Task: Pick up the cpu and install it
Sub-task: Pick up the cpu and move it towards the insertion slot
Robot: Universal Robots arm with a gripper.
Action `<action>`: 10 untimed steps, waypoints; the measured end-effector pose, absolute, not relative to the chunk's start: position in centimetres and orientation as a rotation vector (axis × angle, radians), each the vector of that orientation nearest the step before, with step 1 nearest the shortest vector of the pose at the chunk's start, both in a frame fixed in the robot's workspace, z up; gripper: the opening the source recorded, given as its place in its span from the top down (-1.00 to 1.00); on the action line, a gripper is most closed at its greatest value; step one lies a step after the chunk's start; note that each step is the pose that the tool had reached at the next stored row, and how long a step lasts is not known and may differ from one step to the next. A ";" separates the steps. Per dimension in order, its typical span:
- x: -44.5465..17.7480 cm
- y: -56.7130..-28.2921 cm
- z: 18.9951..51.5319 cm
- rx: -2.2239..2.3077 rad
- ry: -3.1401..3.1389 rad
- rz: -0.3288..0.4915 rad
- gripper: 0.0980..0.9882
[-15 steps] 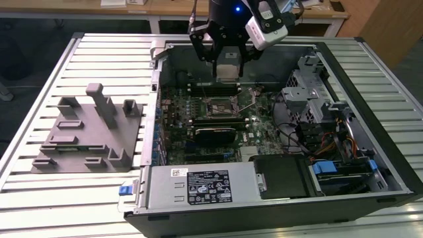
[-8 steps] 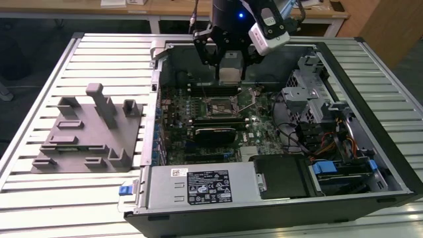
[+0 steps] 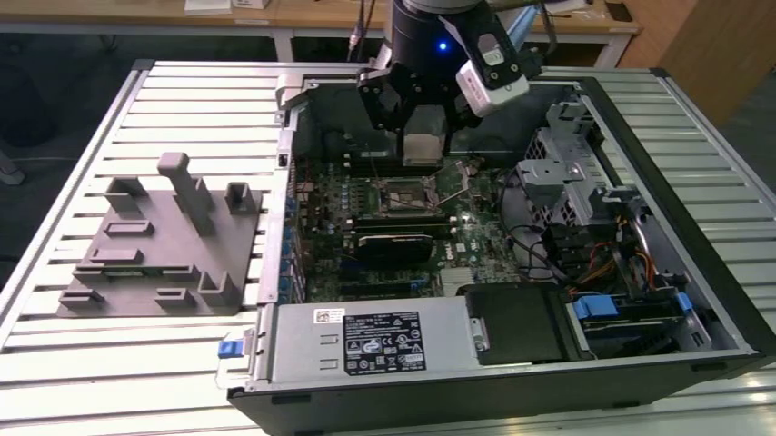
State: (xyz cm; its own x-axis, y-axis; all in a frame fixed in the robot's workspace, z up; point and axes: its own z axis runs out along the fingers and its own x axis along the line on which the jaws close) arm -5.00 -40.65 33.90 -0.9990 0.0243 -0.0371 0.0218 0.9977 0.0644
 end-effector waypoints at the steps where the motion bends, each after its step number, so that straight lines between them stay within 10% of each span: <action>1: -5.0 -40.7 33.8 0.036 3.102 0.099 0.00; 10: -4.8 -40.7 32.6 0.036 3.105 0.099 0.00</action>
